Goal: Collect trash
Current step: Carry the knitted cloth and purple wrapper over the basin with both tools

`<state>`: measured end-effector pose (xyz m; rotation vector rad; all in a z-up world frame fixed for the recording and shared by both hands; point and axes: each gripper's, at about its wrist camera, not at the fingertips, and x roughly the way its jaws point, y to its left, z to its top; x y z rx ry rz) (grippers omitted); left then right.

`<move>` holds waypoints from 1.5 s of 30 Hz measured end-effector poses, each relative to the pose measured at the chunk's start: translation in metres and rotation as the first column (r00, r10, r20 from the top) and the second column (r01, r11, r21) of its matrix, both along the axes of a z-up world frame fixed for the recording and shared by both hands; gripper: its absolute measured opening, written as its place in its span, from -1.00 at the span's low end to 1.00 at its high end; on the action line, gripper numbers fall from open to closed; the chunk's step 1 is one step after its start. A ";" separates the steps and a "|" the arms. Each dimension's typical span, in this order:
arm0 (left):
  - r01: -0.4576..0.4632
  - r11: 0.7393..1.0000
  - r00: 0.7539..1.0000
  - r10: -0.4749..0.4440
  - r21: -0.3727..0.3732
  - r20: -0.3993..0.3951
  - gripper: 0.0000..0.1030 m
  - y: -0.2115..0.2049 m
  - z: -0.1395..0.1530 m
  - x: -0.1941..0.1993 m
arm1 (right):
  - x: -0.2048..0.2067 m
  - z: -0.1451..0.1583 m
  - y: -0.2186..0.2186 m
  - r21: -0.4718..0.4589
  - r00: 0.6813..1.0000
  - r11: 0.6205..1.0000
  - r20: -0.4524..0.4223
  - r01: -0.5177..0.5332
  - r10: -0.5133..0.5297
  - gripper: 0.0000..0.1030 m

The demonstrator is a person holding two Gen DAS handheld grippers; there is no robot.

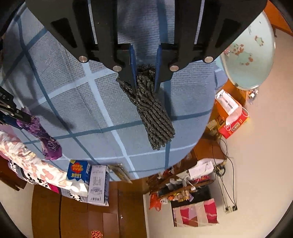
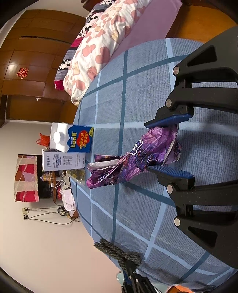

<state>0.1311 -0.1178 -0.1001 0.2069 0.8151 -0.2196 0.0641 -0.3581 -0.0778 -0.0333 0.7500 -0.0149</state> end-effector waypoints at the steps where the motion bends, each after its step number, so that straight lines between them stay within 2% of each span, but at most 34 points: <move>1: 0.002 1.000 1.000 -0.002 0.000 0.009 -0.67 0.002 0.003 -0.003 | 0.000 0.001 0.003 -0.002 1.000 1.000 0.002 -0.006 0.006 -0.20; 8: 0.030 0.999 0.998 -0.031 0.017 0.064 -0.68 0.017 0.019 -0.024 | 0.001 0.005 0.024 -0.009 0.999 0.999 0.005 -0.039 0.039 -0.20; 15: 0.032 0.999 0.996 -0.034 0.023 0.086 -0.68 0.040 0.029 -0.037 | 0.003 0.009 0.055 -0.011 0.996 0.996 0.010 -0.086 0.086 -0.20; 36: -0.065 0.997 0.991 0.059 0.046 0.123 -0.68 0.109 0.035 -0.059 | 0.016 0.011 0.148 -0.051 0.964 0.963 0.005 -0.265 0.265 -0.20; 45: -0.103 0.993 0.988 0.097 0.048 0.124 -0.68 0.130 0.033 -0.065 | 0.018 0.012 0.174 -0.067 0.949 0.947 0.005 -0.314 0.315 -0.20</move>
